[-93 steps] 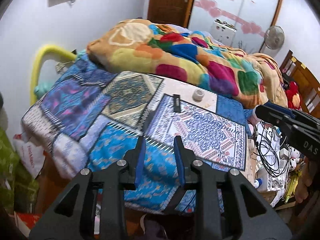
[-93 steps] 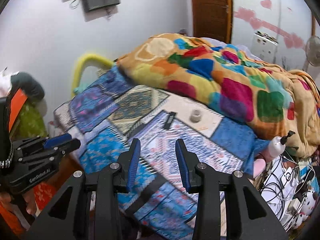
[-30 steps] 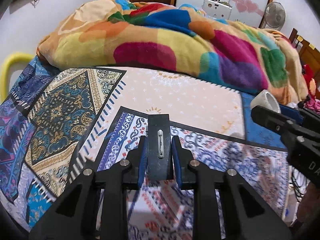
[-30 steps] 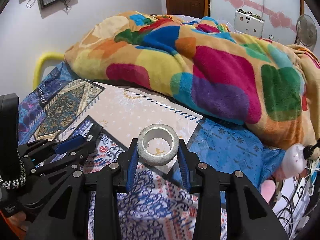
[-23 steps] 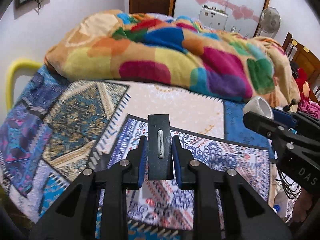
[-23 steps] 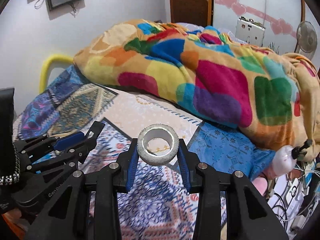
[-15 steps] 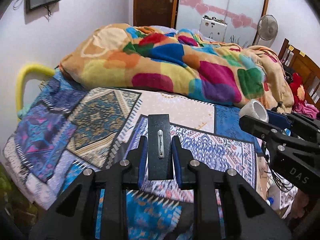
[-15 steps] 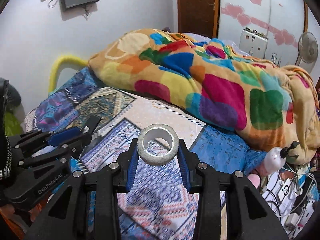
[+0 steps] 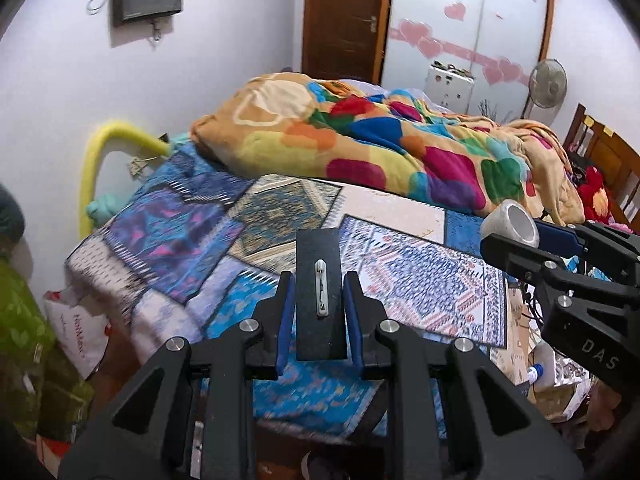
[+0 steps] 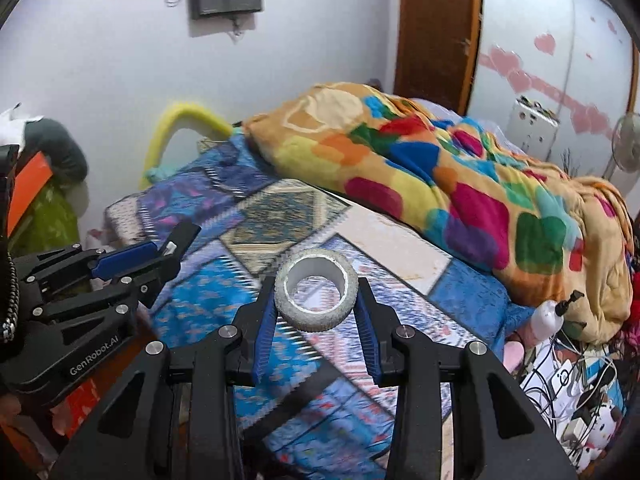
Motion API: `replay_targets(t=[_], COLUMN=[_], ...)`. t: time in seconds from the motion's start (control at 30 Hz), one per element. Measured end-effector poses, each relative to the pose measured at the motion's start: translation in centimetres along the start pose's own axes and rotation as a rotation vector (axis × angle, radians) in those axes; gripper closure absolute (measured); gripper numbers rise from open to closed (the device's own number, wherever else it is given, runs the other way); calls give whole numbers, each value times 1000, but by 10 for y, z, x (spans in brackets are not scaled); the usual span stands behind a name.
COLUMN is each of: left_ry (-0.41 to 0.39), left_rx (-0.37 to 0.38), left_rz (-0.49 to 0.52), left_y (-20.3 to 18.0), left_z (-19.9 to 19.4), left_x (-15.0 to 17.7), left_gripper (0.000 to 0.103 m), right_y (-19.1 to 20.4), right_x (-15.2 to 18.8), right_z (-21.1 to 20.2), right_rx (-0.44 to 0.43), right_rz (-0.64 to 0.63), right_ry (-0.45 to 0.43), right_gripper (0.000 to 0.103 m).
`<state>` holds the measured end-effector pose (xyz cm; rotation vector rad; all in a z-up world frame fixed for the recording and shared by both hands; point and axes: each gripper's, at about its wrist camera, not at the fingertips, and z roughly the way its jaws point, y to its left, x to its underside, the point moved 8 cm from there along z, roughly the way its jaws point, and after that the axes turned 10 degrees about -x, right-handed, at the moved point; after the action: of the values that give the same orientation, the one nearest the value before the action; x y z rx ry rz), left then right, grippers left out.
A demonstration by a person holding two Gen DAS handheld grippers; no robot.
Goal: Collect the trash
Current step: 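Carry the clip and tape roll in both tools over the white bin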
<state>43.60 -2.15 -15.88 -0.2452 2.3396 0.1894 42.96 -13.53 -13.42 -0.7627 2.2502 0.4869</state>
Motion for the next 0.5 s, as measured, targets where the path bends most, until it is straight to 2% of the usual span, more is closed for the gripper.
replay_targets(t=[0.27,0.5], left_ry=[3,2], left_rx=[-48,-141], left_rz=[-91,-136], left_y=[76,152], left_z=[-40,-65], left_x=[35,69], left_gripper=[80,80], right_y=[90,168], right_x=[9,17], right_z=[-3,17], right_rx=[-80,-160], right_rz=[-83,-164], right_ry=[3,42], right_gripper=[69,69])
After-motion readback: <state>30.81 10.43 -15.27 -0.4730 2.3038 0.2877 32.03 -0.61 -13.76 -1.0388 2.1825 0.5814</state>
